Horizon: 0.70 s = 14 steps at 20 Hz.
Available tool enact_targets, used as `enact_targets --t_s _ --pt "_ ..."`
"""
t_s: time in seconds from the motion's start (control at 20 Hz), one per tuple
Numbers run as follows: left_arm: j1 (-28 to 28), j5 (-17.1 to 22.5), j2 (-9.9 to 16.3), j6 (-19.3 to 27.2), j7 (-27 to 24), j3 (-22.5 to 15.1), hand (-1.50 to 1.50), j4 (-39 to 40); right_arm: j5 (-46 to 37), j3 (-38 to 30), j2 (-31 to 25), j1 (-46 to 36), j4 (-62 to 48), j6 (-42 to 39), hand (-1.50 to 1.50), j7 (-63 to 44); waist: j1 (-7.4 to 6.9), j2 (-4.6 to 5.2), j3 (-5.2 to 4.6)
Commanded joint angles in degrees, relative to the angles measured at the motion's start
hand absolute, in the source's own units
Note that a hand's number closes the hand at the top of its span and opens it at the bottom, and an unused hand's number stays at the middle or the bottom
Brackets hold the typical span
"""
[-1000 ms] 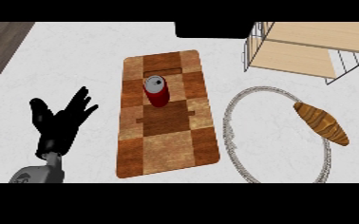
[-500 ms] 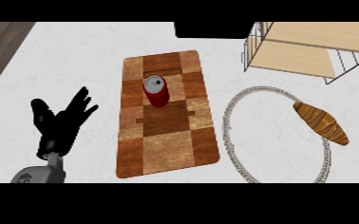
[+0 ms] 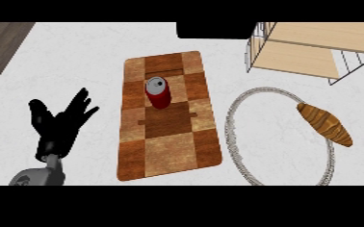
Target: Pick the sweet potato from the placemat and place it in the tiered shelf
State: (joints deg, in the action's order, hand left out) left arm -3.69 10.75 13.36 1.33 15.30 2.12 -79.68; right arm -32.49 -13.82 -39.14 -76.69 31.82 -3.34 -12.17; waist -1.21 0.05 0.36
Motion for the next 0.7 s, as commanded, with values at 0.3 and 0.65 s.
enact_targets --t_s 0.3,0.65 --pt "0.65 -1.86 -1.47 1.15 1.17 -1.20 0.00 1.56 10.41 -11.84 -0.28 -2.29 -3.04 4.42 -1.50 -0.19 0.04 0.39 -0.34" --pt "-0.30 -1.94 -1.58 0.66 1.54 -1.19 0.00 1.75 12.59 -16.62 -6.18 -4.69 -4.29 10.45 -1.50 -1.50 -0.20 0.65 -0.35"
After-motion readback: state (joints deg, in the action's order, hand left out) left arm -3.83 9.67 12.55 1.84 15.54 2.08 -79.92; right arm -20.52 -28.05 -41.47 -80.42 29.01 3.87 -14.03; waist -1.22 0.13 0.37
